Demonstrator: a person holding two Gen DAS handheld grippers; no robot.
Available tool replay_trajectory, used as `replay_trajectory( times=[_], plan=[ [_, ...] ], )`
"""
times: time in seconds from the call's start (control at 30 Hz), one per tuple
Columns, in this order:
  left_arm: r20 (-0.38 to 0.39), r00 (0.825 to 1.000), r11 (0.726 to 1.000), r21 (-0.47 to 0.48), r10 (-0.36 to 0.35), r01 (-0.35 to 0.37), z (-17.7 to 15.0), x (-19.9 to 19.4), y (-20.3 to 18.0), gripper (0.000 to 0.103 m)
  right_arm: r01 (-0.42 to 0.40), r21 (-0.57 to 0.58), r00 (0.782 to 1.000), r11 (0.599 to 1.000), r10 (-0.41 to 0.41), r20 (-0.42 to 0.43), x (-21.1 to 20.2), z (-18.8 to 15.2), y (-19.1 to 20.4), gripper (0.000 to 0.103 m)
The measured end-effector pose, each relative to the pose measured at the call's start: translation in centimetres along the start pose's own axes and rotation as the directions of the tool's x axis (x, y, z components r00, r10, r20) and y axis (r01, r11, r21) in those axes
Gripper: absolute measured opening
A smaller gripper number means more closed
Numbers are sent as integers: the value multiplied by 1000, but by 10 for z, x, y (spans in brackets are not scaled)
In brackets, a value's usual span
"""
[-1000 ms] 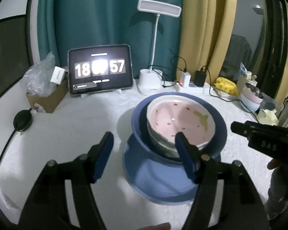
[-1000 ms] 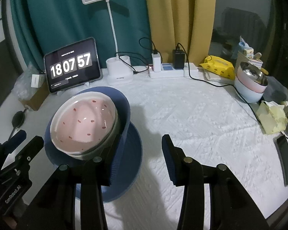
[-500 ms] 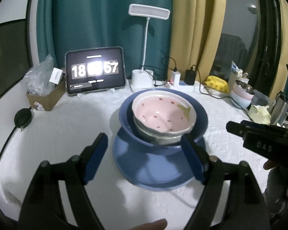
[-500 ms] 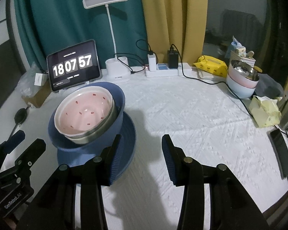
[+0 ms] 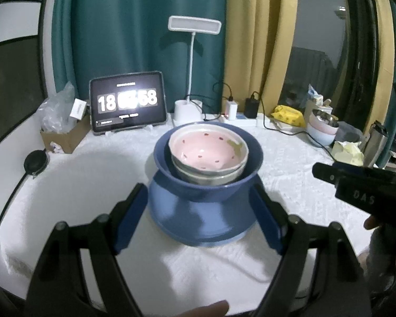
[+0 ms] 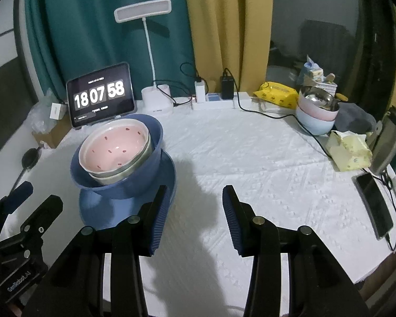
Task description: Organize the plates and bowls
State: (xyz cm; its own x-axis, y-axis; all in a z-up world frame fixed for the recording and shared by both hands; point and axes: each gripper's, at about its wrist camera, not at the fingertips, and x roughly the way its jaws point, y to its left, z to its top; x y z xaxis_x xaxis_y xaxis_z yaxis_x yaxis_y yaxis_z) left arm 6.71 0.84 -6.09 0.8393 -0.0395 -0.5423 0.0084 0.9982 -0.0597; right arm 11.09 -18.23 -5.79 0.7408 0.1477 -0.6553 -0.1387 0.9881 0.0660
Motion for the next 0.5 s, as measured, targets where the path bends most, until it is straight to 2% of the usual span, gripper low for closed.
replay_trajectory(
  times=[0.1,0.17,0.5],
  plan=[
    [18,1000,1000,4,-1,1,0,-10,-4,81,5,8,1000,1000,-6,21,-12,-2,-5,44],
    [28,1000,1000,8,-4,4,0,-16,-6,87,9,12,999,1000,-9,34,-20,-3,-8,44],
    [59,998,999,13,-34,33,-2,-44,-17,89,15,17,995,1000,-17,101,-60,-10,-17,44]
  ],
)
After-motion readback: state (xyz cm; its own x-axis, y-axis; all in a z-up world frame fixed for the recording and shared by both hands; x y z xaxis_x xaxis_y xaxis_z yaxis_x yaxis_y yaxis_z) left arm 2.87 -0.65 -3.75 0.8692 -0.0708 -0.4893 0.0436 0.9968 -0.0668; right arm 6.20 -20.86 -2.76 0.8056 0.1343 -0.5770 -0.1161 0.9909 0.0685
